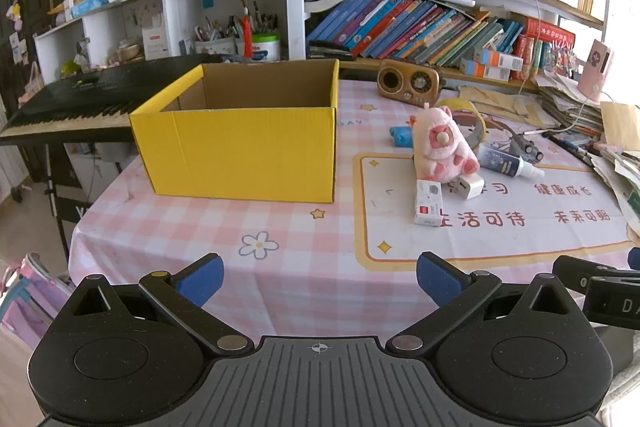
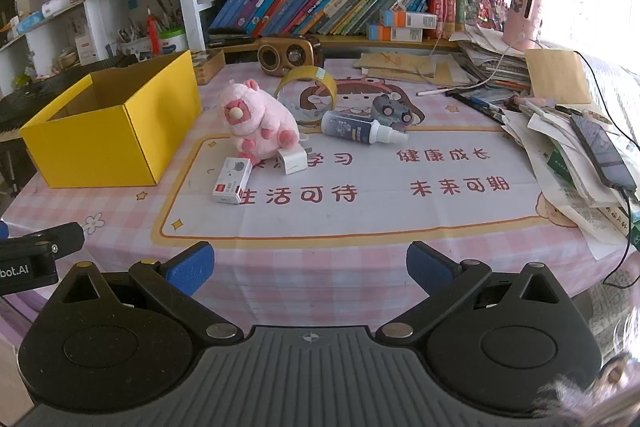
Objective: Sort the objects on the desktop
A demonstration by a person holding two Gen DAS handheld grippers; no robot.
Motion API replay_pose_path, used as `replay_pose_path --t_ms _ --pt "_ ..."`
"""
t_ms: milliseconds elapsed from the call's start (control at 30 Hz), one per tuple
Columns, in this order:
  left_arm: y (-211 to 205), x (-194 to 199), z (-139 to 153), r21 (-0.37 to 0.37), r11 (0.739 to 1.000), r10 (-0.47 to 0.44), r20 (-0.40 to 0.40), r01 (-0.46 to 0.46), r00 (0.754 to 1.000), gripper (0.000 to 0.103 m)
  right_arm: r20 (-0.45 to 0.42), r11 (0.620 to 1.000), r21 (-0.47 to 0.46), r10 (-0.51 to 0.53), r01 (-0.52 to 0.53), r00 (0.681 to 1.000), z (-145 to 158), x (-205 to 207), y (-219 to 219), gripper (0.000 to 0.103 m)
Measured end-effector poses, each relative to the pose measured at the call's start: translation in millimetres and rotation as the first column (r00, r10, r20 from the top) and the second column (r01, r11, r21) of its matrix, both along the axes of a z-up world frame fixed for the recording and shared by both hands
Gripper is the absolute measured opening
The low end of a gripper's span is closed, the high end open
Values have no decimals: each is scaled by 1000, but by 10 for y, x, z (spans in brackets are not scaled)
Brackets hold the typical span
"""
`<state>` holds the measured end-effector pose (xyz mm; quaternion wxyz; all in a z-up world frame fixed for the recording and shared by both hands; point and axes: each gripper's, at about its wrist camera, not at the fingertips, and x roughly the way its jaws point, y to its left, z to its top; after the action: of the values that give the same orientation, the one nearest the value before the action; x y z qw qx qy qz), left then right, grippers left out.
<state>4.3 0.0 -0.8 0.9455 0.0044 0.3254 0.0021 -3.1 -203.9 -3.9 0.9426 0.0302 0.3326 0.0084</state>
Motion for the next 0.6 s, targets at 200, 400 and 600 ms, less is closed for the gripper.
replay_pose_path --t_ms 200,400,600 --pt "3 -15 8 -4 1000 5 5 -5 1000 103 1 1000 -1 1 -1 1000 7 -7 5 103" --pt "-24 -44 19 -4 1000 1 10 -1 1000 103 4 1000 -1 0 0 1000 34 -21 -5 103" --pt "-29 -49 14 -5 1000 1 9 -1 1000 103 3 1000 0 -1 1 1000 33 -19 -2 103"
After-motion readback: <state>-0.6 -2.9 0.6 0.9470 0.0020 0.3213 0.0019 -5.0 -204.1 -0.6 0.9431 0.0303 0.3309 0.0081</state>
